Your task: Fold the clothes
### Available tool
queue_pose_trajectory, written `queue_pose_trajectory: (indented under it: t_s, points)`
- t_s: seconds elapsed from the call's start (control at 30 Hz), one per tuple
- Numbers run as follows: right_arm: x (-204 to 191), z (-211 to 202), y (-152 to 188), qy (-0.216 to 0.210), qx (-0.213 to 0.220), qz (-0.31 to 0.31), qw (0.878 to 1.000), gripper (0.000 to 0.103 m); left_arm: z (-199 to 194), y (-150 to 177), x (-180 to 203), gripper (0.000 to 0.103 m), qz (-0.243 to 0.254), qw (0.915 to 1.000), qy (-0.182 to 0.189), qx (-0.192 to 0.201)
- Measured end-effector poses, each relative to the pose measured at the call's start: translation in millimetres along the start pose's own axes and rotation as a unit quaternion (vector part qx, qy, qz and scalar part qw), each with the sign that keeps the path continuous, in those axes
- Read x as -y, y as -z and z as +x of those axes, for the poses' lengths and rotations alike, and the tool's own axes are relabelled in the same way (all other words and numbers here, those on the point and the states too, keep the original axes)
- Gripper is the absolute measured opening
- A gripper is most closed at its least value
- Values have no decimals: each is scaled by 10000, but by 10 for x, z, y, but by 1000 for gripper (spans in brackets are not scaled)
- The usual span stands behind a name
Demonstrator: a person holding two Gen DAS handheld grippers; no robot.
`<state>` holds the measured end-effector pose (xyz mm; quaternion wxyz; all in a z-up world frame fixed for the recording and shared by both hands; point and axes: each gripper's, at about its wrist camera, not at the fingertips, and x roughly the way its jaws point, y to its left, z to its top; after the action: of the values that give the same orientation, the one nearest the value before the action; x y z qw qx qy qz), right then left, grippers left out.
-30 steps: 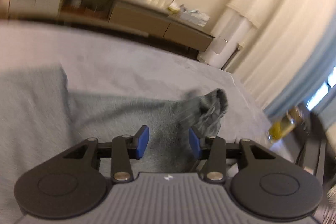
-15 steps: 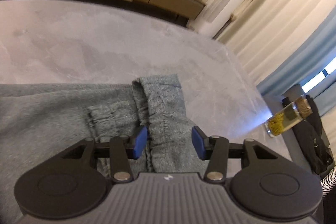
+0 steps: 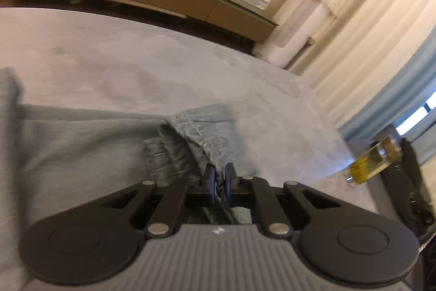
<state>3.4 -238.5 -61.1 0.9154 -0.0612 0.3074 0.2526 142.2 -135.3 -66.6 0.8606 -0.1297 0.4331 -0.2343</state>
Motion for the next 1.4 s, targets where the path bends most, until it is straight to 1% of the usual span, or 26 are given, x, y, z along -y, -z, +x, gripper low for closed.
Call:
queue_pose_trajectory:
  t_s: [0.07, 0.1, 0.17, 0.23, 0.3, 0.33, 0.37, 0.4, 0.43, 0.5, 0.57, 0.63, 0.7, 0.83, 0.9, 0.97, 1.0, 1.07, 1.13, 1.17, 1.2, 1.27, 1.3, 1.33, 1.37, 1.4]
  points:
    - [-79, 167, 20, 30, -274, -128, 9995, 0, 121, 47, -51, 13, 81, 9995, -193, -257]
    - [-97, 250, 34, 88, -421, -181, 9989, 0, 174, 59, -59, 19, 114, 9990, -278, -336]
    - [-91, 331, 42, 135, -551, -188, 9982, 0, 241, 70, -51, 33, 160, 9983, -446, -326]
    - [-48, 342, 32, 125, -541, -110, 9984, 0, 287, 61, -24, 60, 145, 9985, -427, -309]
    - [-56, 345, 41, 117, -464, -98, 9988, 0, 351, 53, 48, 66, 306, 9982, -403, -325]
    - [-70, 352, 50, 139, -433, -133, 9989, 0, 367, 56, 90, 42, 441, 9975, -470, -294]
    - [-73, 359, 40, 163, -389, -175, 9990, 0, 378, 61, 124, 23, 587, 9964, -539, -290]
    - [-72, 342, 25, 170, -284, -215, 9992, 0, 353, 61, 137, 12, 641, 9963, -510, -246]
    - [-72, 324, 10, 174, -174, -256, 9994, 0, 278, 65, 156, 11, 668, 9965, -495, -103]
    - [-94, 249, -17, 78, 155, -332, 9993, 0, 44, 80, 181, 11, 793, 9947, -601, 266]
    - [-122, 199, -62, -106, 328, -342, 9988, 0, -108, 117, 74, 11, 638, 9946, -724, 386]
    - [-164, 286, -68, -238, 251, -406, 9986, 0, -181, 160, -68, 11, 467, 9941, -892, 403]
    - [-206, 431, -40, -320, 4, -458, 9984, 0, -94, 196, -225, 11, 335, 9935, -1060, 245]
    - [-185, 565, 4, -398, -285, -572, 9972, 2, 8, 221, -289, 19, 350, 9933, -1103, 62]
    - [-58, 391, -55, -486, -136, -287, 9983, 11, -128, 222, -246, 23, 363, 9934, -1074, 161]
    - [136, 128, -160, -698, 191, 198, 9972, 13, -347, 278, -167, 26, 441, 9925, -1061, 410]
    - [210, 81, -178, -613, 217, 323, 9974, 13, -452, 310, -132, 29, 446, 9925, -1004, 532]
    - [355, -2, -212, -432, 241, 564, 9972, 13, -520, 436, -108, 30, 402, 9939, -904, 491]
    - [411, 205, -164, -32, -382, 621, 9973, 10, -418, 606, -64, 30, 499, 9935, -1005, 166]
    - [437, 339, -104, 136, -767, 628, 9950, 6, -378, 714, -35, 30, 585, 9919, -1128, 41]
    - [440, 354, -71, 198, -718, 585, 9955, 7, -418, 814, -1, 34, 662, 9902, -1227, 108]
    - [425, 297, -106, 157, -675, 532, 9962, 9, -596, 965, 83, 34, 856, 9856, -1381, 474]
    - [422, 214, -110, 110, -492, 556, 9972, 9, -708, 1013, 142, 38, 1024, 9811, -1482, 705]
    - [413, 155, -130, 49, -292, 471, 9985, 10, -820, 1060, 201, 49, 1191, 9757, -1582, 936]
    - [382, 119, -151, 51, -89, 310, 9995, 10, -908, 1116, 224, 52, 1392, 9699, -1675, 1094]
    - [331, 110, -138, 82, -23, 199, 9998, 11, -928, 1153, 205, 52, 1565, 9658, -1769, 1071]
